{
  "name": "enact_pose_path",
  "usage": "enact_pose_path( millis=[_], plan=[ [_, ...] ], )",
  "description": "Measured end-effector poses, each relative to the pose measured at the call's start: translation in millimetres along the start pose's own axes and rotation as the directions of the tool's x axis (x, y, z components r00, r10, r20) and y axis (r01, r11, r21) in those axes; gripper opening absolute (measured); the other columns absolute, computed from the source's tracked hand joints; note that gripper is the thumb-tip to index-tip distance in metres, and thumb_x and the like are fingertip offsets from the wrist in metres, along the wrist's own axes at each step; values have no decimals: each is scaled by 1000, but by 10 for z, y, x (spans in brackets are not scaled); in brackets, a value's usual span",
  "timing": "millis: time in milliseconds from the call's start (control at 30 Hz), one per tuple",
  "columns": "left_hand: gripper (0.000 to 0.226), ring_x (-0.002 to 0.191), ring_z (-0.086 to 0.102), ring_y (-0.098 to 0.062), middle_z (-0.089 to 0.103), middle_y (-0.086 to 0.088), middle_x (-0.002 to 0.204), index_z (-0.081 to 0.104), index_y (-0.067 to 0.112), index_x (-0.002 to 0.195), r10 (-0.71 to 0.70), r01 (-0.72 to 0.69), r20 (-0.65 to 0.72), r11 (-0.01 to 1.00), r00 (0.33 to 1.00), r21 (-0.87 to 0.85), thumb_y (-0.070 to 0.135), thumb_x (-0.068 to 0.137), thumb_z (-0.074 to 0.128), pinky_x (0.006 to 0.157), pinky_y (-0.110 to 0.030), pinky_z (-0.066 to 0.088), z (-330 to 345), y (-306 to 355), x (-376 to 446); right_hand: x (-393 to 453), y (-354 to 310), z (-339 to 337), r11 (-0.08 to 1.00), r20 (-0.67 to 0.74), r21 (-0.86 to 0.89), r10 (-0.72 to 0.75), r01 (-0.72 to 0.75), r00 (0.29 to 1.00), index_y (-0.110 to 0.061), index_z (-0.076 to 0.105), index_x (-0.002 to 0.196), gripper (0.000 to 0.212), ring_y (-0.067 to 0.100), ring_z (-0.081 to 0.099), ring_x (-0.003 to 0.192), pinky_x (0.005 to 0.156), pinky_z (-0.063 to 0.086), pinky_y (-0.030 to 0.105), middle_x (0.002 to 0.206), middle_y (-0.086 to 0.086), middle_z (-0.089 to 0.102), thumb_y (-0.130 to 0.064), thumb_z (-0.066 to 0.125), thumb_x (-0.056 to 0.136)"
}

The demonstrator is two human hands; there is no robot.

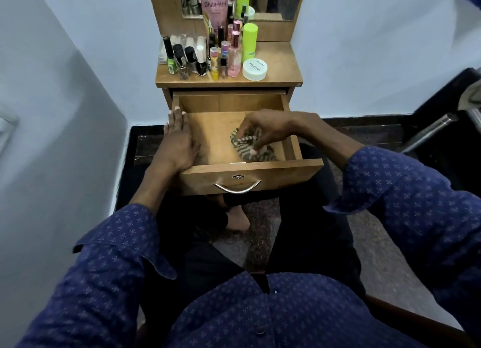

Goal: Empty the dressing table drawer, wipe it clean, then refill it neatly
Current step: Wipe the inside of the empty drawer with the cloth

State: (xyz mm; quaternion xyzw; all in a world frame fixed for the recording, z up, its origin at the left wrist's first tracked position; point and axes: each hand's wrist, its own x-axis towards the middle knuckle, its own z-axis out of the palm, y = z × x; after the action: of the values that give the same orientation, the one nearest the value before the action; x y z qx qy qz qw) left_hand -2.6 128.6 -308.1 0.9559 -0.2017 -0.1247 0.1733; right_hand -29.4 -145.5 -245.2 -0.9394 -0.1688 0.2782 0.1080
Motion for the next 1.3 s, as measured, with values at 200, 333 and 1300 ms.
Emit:
enact_pose_path(
  millis=[200, 333, 1300],
  plan=[
    [81, 160, -18, -35, -20, -21, 172, -7, -1, 165, -2, 2, -5, 1000, 1000, -2, 22, 109, 47, 131, -46, -5, -11, 4, -2, 56, 83, 43, 996, -127, -33, -90, 86, 988, -27, 76, 123, 40, 20, 54, 119, 91, 49, 32, 123, -5, 54, -8, 79, 87],
    [80, 160, -18, -35, -19, -22, 172, -7, -2, 165, 2, -2, -7, 1000, 1000, -1, 19, 109, 47, 132, -46, -6, 2, 10, -10, 100, 32, 304, 966, -51, -225, -145, 130, 988, -27, 69, 130, 59, 20, 52, 118, 101, 51, 36, 129, 1, 50, -15, 89, 76],
    [80, 160, -20, -34, -22, -22, 171, -8, -2, 164, -15, 15, 9, 1000, 1000, 21, 16, 107, 44, 130, -42, -9, -24, 54, -36, 819, -652, 506, 964, -325, -170, -253, 207, 911, -8, 68, 104, 22, 30, 64, 103, 81, 51, 32, 114, 13, 66, -9, 72, 82]
  ],
)
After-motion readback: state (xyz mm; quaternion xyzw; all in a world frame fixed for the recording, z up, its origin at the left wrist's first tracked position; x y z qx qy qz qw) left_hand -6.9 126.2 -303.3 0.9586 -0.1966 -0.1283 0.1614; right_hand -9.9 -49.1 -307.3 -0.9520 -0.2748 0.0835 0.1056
